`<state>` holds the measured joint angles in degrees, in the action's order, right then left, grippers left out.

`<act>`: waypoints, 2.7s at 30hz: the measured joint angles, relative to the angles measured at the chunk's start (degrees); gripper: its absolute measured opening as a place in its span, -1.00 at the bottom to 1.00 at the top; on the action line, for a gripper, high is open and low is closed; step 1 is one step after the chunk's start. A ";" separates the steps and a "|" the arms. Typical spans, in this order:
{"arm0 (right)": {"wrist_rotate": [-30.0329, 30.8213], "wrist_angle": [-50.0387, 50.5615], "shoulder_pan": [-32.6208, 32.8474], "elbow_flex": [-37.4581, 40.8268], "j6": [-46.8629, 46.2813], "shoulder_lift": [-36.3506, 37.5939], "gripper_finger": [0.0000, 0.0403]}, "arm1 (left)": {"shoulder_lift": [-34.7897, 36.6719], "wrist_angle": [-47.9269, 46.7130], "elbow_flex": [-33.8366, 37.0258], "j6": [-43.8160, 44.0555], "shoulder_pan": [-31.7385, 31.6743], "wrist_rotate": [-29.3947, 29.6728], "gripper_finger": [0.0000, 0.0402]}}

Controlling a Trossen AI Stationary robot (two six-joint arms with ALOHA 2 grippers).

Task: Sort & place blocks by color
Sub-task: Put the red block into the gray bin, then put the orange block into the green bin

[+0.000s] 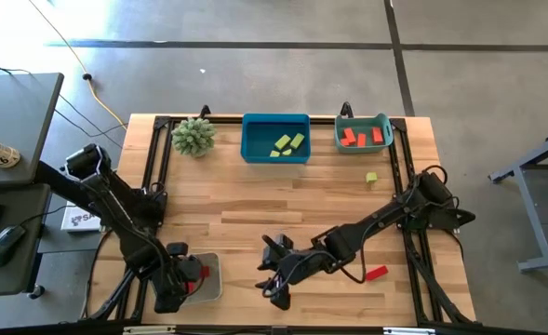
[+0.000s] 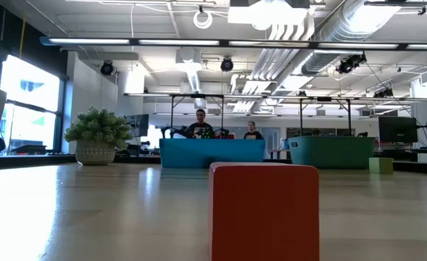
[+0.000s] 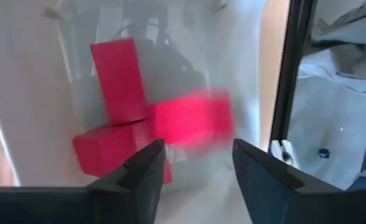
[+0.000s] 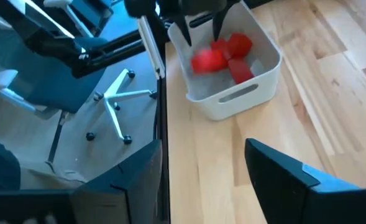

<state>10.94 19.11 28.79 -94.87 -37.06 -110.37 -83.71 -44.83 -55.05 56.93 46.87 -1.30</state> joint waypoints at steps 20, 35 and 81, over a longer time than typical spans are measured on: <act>-0.24 2.78 4.80 0.02 9.11 -9.03 0.12 | 0.10 6.00 0.00 3.99 -1.99 -3.98 0.15; -1.60 6.95 6.58 0.02 8.66 -15.55 0.12 | 0.12 6.13 0.00 3.98 -2.03 -3.63 0.15; -0.91 9.90 -1.58 0.11 -0.50 -12.03 -0.47 | 14.72 6.00 -4.96 -26.06 -19.78 11.94 0.13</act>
<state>10.03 29.01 27.22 -94.76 -37.56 -122.40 -68.99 -38.83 -60.01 30.87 27.09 10.64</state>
